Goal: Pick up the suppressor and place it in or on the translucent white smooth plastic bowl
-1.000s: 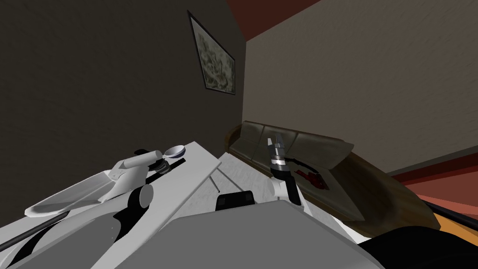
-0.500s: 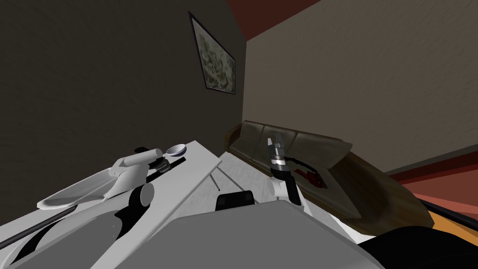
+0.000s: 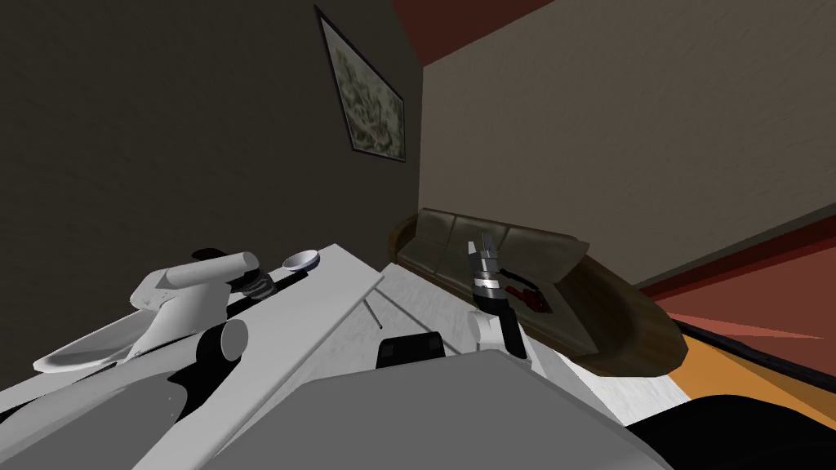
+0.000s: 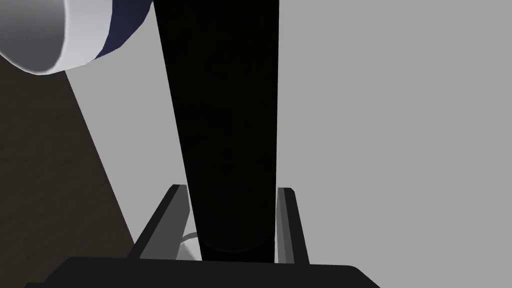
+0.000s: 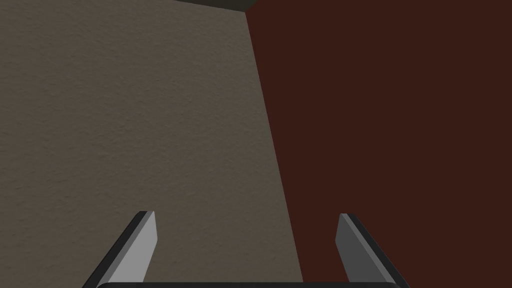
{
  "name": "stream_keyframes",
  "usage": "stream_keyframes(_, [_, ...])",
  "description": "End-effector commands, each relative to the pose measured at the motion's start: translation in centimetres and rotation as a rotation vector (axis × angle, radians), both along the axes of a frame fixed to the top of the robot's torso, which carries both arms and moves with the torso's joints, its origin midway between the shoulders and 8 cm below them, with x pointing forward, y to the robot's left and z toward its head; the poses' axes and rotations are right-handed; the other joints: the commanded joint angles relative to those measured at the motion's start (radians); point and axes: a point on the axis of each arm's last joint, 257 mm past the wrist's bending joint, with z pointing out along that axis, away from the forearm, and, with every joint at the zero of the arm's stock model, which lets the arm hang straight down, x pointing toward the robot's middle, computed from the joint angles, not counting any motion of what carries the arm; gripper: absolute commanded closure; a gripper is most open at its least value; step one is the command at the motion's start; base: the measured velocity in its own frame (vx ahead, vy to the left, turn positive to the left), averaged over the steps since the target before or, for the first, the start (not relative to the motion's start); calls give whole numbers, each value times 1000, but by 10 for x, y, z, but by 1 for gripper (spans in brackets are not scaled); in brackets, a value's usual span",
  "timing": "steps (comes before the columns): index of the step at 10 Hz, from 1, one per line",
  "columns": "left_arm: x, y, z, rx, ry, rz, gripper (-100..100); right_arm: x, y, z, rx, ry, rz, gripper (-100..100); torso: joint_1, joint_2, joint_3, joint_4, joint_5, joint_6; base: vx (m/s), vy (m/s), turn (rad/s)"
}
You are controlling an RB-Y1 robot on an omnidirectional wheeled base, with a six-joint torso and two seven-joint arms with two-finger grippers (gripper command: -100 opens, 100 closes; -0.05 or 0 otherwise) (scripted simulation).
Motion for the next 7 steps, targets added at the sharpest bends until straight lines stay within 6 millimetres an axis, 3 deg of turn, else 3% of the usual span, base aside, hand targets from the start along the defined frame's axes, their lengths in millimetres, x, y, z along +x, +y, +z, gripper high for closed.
stream_keyframes(1, [-7, 18, 27, 34, 2, 12, 100, 0, 0, 0, 0, 0, 0, 0, 0, 0, 0, 0, 0, 0, -123, 10, -131])
stream_keyframes(6, [-41, 66, 97, 129, 20, 47, 100, 0, 0, 0, 0, 0, 0, 0, 0, 3, 3, 2, -3, -2, -118, 9, -131])
stream_keyframes(7, [-41, 66, 97, 130, 20, 47, 100, 0, 0, 0, 0, 0, 0, 0, 0, 4, 3, 2, -4, -3, -84, 6, -37])
